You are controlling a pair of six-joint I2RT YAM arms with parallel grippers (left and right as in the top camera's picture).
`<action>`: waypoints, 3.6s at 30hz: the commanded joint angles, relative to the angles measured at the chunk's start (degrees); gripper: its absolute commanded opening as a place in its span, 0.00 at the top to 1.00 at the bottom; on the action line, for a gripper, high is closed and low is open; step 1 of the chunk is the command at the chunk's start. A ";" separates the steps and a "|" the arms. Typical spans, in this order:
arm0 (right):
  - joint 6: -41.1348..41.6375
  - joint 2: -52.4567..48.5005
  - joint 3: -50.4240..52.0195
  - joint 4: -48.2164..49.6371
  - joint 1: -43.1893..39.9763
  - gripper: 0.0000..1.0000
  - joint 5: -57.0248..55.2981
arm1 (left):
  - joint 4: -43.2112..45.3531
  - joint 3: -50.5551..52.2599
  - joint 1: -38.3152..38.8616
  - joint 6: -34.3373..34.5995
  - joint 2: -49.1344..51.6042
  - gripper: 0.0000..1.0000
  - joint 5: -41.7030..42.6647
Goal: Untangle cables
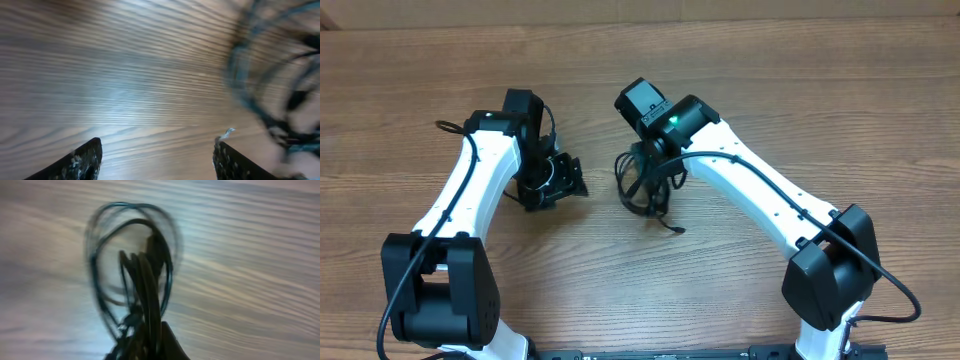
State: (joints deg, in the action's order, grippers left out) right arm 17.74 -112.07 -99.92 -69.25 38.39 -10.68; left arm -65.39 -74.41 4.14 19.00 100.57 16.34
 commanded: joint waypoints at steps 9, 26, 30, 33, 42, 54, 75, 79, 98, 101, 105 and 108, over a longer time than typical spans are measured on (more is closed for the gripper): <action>1.97 0.50 0.17 -2.21 -7.63 0.96 2.51 | 3.08 -0.74 -1.14 -7.04 -0.20 0.26 3.45; -7.48 0.50 0.17 4.17 -11.87 0.96 52.02 | 3.87 -0.74 -1.11 -17.68 -0.20 0.31 17.29; -1.97 0.50 0.20 4.66 -13.00 0.96 49.92 | 4.61 -0.74 -0.98 -17.75 -0.20 0.31 22.93; 2.08 0.50 0.22 4.44 -13.00 0.96 45.53 | 5.55 -0.74 -0.63 -17.70 -0.17 0.31 24.13; 3.76 0.50 0.24 -0.92 -12.57 0.33 26.08 | 6.05 -0.74 -0.57 -16.50 -0.20 0.30 23.54; 9.77 0.50 6.38 0.09 -12.66 0.32 15.89 | 6.25 -0.74 0.79 -14.21 -0.17 0.31 19.87; 13.77 0.50 14.86 6.36 -15.56 0.00 12.22 | 7.58 -0.74 3.08 -11.21 -0.17 0.34 12.24; 7.34 0.50 11.32 1.88 -18.73 0.00 23.85 | 7.56 -0.74 3.08 -11.21 -0.17 0.33 11.98; 11.06 0.50 25.05 2.60 -13.77 0.93 33.11 | 8.24 -0.74 3.08 -11.26 -0.17 0.32 11.93; 11.02 0.50 25.97 5.77 -11.76 0.93 35.52 | 8.59 -0.74 3.08 -11.23 -0.17 0.32 11.93; 10.99 0.50 25.97 12.81 -9.29 0.93 40.48 | 9.29 -0.74 3.08 -11.19 -0.17 0.32 11.93; 10.99 0.50 25.97 19.65 -7.63 0.93 41.68 | 9.33 -0.74 3.08 -11.06 -0.17 0.32 11.93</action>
State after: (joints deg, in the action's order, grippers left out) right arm 28.25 -112.05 -73.87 -53.15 29.17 27.29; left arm -56.12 -74.41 6.79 7.38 100.57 28.60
